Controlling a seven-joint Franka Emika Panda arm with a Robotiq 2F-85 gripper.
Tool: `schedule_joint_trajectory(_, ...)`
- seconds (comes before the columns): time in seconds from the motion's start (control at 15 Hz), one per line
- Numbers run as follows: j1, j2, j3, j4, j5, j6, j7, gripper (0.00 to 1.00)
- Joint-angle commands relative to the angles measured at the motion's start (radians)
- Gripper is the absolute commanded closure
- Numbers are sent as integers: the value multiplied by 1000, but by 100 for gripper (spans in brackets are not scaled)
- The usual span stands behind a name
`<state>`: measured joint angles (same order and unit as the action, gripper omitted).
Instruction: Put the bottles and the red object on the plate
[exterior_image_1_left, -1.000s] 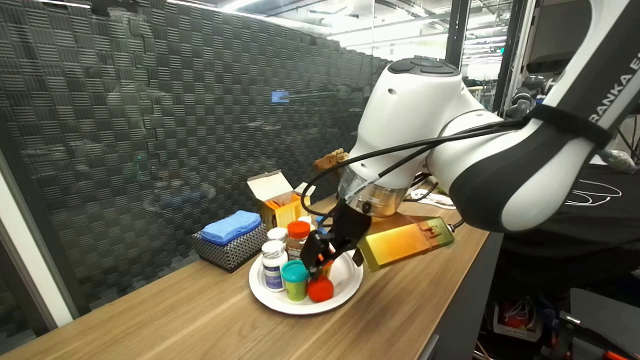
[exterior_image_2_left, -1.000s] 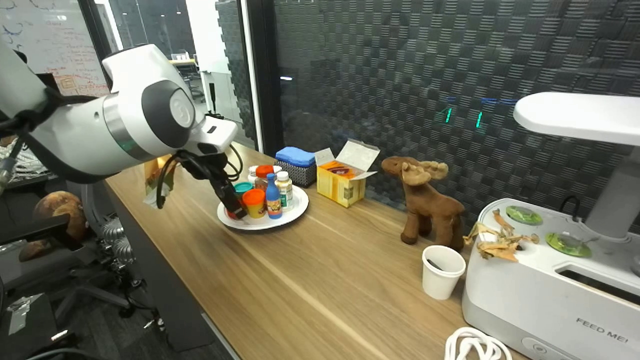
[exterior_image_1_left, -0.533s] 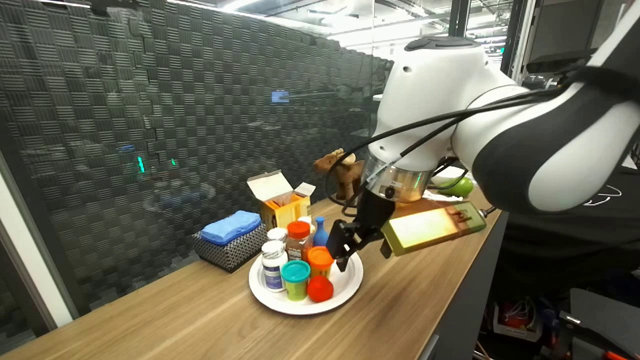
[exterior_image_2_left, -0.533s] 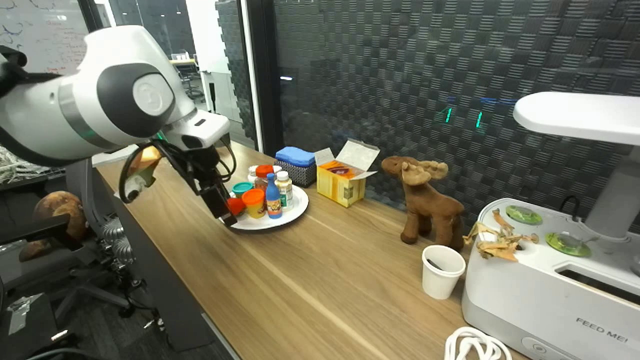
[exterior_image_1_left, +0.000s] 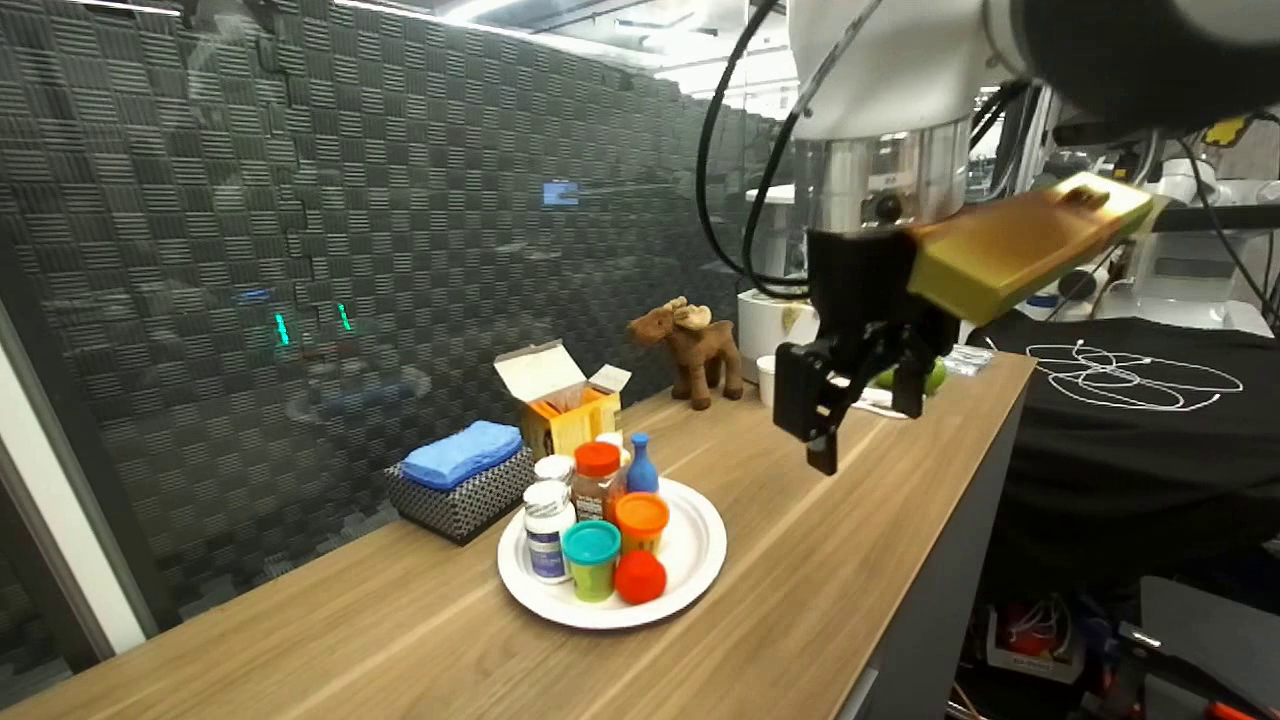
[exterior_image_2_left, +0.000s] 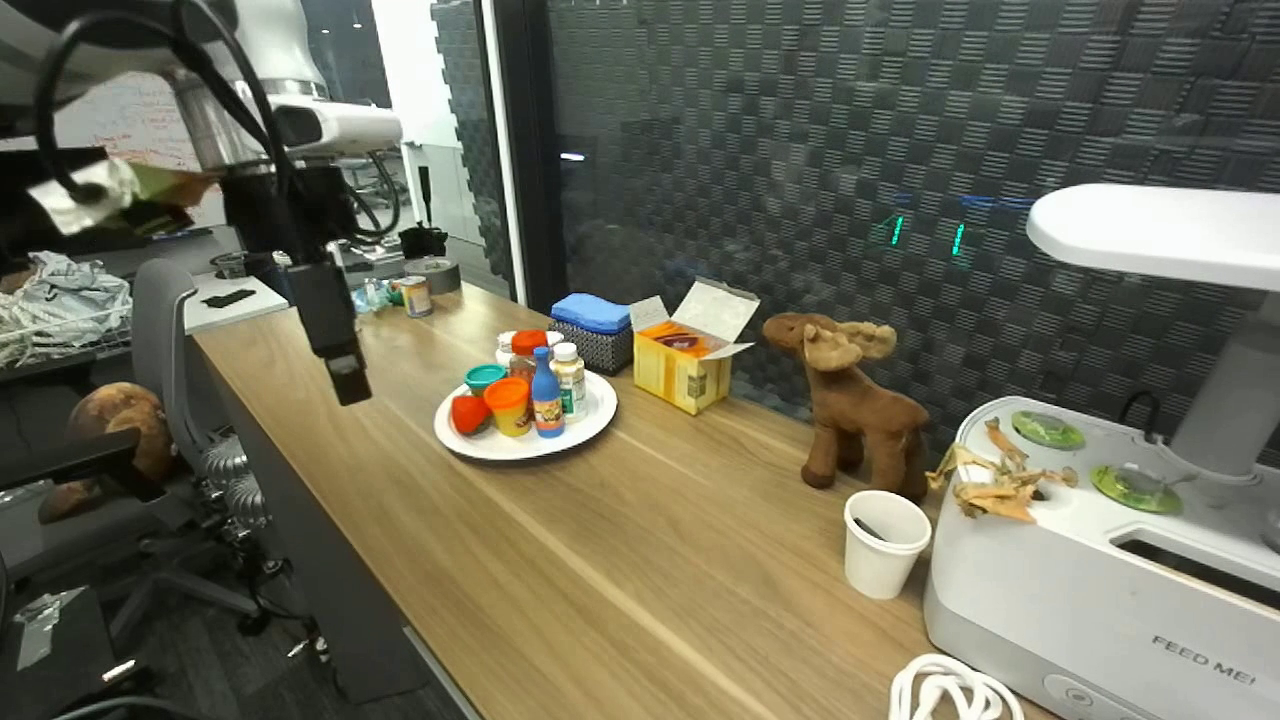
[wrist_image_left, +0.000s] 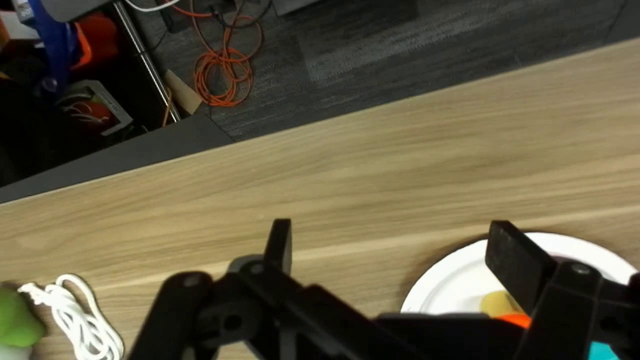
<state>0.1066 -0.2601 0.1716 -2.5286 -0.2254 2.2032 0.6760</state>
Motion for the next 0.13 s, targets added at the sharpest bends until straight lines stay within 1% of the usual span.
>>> schedule_joint_trajectory(0.0, -11, -36, 15, 7, 47, -63, -78, 0)
schedule_joint_trajectory(0.07, -8, -68, 15, 10, 76, -106, -131, 0)
